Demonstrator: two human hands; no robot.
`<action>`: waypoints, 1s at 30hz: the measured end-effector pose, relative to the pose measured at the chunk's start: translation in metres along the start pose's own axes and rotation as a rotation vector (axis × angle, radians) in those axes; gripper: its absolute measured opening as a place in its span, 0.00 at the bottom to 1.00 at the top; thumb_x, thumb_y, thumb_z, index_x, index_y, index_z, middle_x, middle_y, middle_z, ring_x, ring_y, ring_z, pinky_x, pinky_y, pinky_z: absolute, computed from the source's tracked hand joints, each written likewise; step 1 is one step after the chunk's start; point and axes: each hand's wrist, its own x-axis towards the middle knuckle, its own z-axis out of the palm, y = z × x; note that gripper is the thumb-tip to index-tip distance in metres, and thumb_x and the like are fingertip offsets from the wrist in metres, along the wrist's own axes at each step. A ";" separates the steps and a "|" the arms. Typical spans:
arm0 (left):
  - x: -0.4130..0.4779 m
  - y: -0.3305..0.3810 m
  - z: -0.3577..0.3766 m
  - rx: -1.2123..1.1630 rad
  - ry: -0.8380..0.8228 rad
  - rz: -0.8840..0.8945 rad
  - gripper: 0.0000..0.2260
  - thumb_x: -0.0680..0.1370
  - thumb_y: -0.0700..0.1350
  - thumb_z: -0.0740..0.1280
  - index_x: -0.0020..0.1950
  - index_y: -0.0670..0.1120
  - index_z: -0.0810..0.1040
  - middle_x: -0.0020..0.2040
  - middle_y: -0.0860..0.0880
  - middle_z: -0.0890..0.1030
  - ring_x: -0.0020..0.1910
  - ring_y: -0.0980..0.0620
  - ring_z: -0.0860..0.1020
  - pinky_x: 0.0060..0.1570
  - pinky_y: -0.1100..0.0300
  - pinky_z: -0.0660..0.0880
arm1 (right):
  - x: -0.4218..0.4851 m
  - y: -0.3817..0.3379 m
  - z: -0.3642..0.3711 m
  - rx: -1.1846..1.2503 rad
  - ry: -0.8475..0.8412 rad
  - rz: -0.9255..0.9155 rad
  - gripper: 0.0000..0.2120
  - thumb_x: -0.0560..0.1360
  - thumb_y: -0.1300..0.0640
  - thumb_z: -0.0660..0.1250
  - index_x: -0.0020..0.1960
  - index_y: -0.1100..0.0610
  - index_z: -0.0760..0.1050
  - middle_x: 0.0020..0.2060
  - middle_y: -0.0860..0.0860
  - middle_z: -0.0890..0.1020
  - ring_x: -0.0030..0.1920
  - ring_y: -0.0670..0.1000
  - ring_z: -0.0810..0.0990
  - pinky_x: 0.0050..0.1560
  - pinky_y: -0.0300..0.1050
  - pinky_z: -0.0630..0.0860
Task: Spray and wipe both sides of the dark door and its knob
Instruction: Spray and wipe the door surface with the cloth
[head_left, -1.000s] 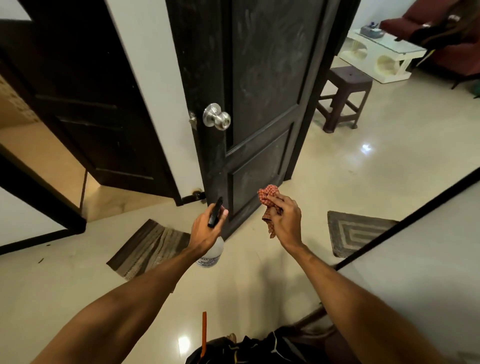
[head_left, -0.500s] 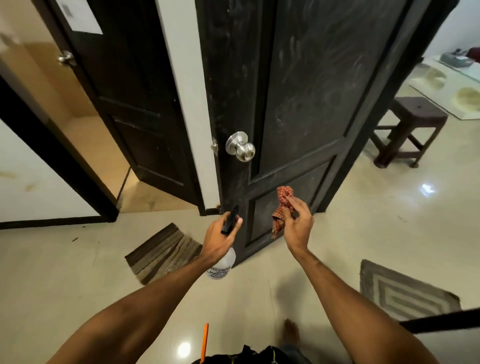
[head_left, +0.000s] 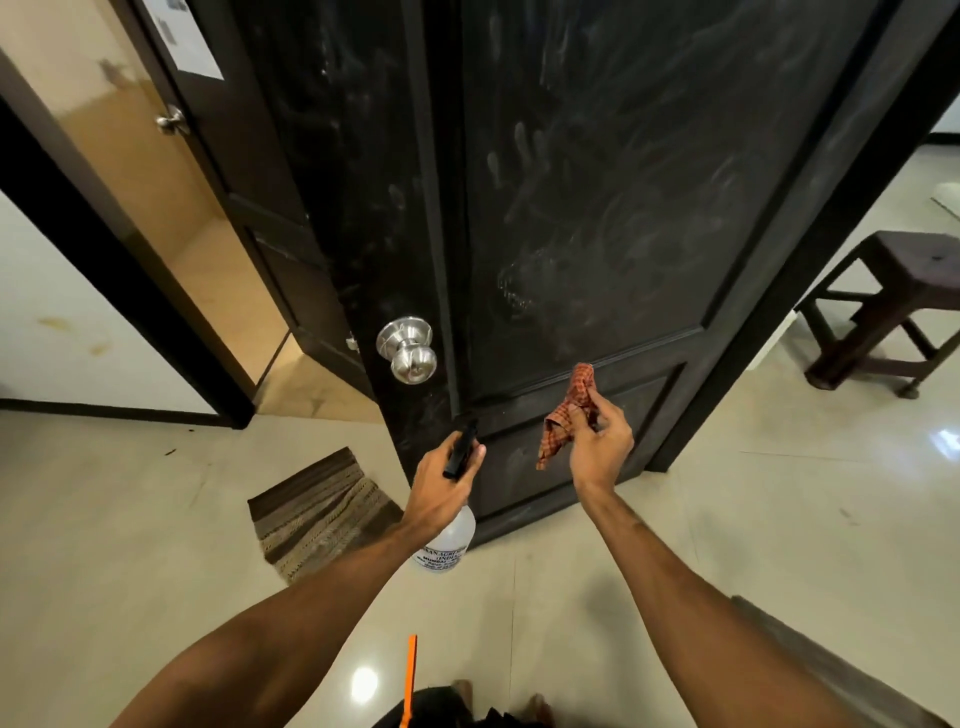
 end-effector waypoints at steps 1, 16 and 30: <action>0.005 0.003 0.004 -0.005 0.010 -0.004 0.05 0.83 0.55 0.69 0.52 0.55 0.79 0.38 0.57 0.83 0.34 0.55 0.81 0.42 0.41 0.83 | 0.008 0.001 0.002 0.018 -0.002 0.024 0.18 0.77 0.66 0.73 0.66 0.60 0.81 0.55 0.50 0.81 0.54 0.48 0.82 0.58 0.38 0.79; 0.066 0.007 0.049 0.034 0.087 0.024 0.12 0.81 0.59 0.69 0.56 0.53 0.81 0.46 0.60 0.85 0.44 0.59 0.84 0.45 0.43 0.84 | 0.083 0.027 0.013 0.183 -0.008 0.209 0.15 0.80 0.68 0.68 0.63 0.55 0.74 0.56 0.59 0.83 0.55 0.57 0.82 0.52 0.42 0.81; 0.068 0.002 0.121 -0.017 0.336 -0.167 0.16 0.80 0.64 0.67 0.55 0.53 0.79 0.36 0.58 0.80 0.33 0.55 0.79 0.40 0.45 0.82 | 0.128 0.040 0.006 0.054 -0.216 -0.050 0.16 0.81 0.64 0.68 0.67 0.57 0.75 0.58 0.51 0.82 0.60 0.47 0.80 0.63 0.30 0.71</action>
